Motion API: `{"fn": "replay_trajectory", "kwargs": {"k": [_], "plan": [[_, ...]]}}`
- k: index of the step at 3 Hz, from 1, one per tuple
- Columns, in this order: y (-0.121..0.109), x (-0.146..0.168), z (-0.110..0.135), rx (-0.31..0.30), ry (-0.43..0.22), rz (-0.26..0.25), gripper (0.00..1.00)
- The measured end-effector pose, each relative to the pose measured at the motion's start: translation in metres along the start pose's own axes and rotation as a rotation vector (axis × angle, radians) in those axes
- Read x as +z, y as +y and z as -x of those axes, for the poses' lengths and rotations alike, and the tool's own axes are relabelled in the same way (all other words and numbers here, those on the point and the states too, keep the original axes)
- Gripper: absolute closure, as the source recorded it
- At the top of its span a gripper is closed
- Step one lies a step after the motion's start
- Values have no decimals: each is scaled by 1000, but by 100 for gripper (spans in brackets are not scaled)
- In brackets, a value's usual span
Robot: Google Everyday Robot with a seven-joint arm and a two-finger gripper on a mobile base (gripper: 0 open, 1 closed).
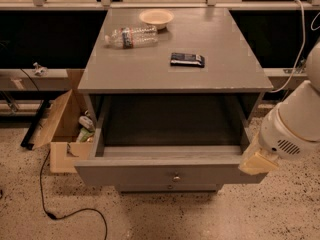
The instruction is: Close top drawer
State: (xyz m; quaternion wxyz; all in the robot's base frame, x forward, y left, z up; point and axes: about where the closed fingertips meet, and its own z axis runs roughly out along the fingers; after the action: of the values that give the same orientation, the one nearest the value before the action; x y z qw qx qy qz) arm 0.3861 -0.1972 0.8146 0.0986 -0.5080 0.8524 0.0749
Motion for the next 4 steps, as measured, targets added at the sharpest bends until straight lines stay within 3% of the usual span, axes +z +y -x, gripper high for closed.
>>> {"fn": "replay_trajectory", "kwargs": {"k": [1, 2, 4], "plan": [[0, 0, 0, 0, 0, 0, 84], [2, 34, 1, -39, -14, 28, 100], [-6, 113, 13, -138, -84, 52, 100]]}}
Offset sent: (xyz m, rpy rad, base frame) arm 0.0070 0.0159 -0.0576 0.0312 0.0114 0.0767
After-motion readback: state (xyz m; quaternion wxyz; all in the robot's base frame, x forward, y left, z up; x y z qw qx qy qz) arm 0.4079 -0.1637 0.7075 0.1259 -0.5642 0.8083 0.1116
